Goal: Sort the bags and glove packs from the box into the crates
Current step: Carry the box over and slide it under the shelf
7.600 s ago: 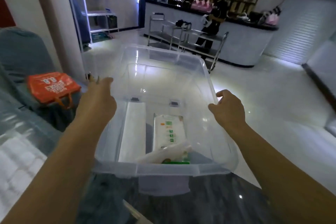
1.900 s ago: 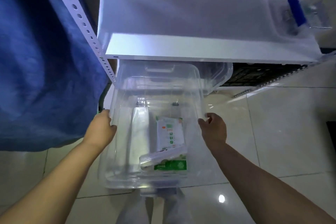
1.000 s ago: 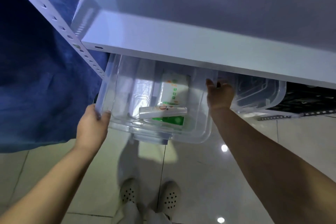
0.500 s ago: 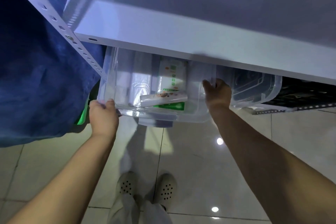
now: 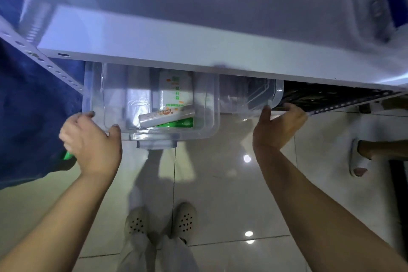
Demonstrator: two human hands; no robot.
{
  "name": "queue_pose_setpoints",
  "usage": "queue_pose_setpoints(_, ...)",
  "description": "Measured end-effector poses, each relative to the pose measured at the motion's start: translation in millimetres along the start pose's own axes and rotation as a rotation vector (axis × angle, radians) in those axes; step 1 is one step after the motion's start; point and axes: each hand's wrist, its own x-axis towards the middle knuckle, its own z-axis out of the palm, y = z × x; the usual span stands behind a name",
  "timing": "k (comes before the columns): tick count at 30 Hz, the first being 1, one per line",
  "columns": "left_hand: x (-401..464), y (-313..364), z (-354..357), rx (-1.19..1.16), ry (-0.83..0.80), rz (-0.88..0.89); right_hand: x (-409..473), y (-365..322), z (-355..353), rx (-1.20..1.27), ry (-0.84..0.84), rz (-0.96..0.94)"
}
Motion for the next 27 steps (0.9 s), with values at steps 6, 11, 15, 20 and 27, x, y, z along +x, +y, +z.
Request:
queue_pose_setpoints(6,-18,24,14,0.117,-0.179,0.43,36,3,23,-0.031,-0.361,0.135)
queue_pose_setpoints(11,-35,15,26,0.21,-0.278,0.591,5,8,20,-0.003,-0.299,0.016)
queue_pose_setpoints(15,-30,5,29,0.164,-0.254,0.588,-31,8,13,0.038,-0.315,-0.238)
queue_pose_setpoints(20,-20,3,29,0.131,-0.224,0.585,-64,-12,10,0.052,-0.317,-0.414)
queue_pose_setpoints(27,-18,-5,12,-0.141,-0.194,0.381,-107,-44,18,0.077,-0.286,-0.612)
